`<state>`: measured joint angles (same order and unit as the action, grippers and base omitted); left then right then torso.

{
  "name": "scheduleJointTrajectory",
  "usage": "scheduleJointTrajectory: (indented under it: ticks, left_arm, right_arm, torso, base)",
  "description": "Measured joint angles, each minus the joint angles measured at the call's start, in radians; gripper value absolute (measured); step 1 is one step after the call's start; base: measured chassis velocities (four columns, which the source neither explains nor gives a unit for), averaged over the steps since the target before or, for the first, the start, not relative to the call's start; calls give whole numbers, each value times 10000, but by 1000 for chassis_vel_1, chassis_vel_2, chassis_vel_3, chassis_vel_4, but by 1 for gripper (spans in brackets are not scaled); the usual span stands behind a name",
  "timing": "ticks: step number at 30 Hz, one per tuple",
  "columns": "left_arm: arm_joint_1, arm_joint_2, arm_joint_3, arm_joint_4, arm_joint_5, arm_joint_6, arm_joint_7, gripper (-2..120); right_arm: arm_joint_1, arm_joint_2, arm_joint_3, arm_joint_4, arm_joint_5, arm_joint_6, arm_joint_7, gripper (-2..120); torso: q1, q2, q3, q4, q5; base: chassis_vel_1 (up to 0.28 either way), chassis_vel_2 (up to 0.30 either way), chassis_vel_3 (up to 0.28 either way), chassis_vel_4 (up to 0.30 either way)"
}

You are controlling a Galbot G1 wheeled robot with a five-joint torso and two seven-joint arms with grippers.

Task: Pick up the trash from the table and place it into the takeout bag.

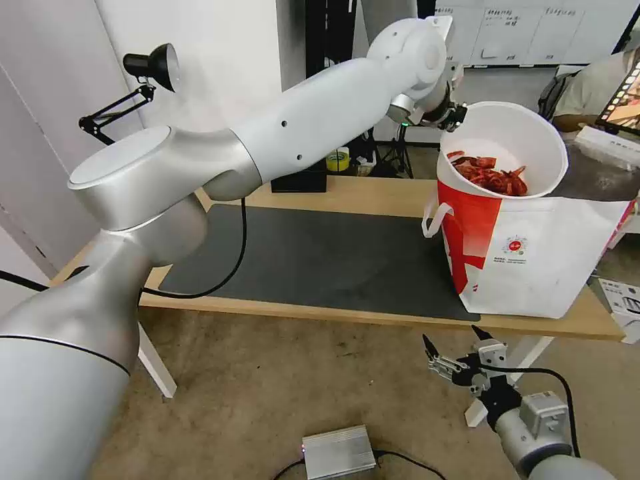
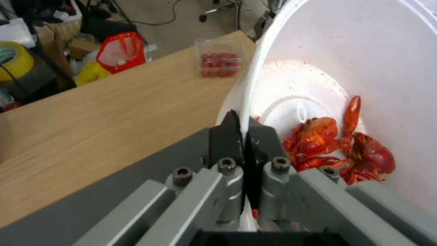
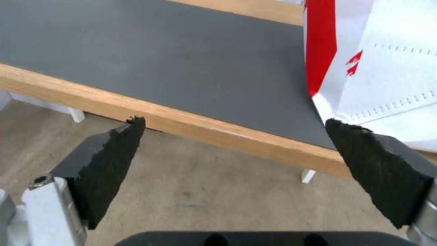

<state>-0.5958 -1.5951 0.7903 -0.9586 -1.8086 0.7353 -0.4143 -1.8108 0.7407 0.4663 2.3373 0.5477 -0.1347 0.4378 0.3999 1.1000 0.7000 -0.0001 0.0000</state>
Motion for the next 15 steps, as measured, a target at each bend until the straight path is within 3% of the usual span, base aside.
scheduleJointTrajectory:
  ticks: [15]
  left_arm:
    - [-76,-3,-5,237,-4,2,30,0]
  right_arm:
    - [0,-1,0,0,0,0,0,100]
  torso:
    - [1,0,0,1,0]
  base:
    - [0,0,0,0]
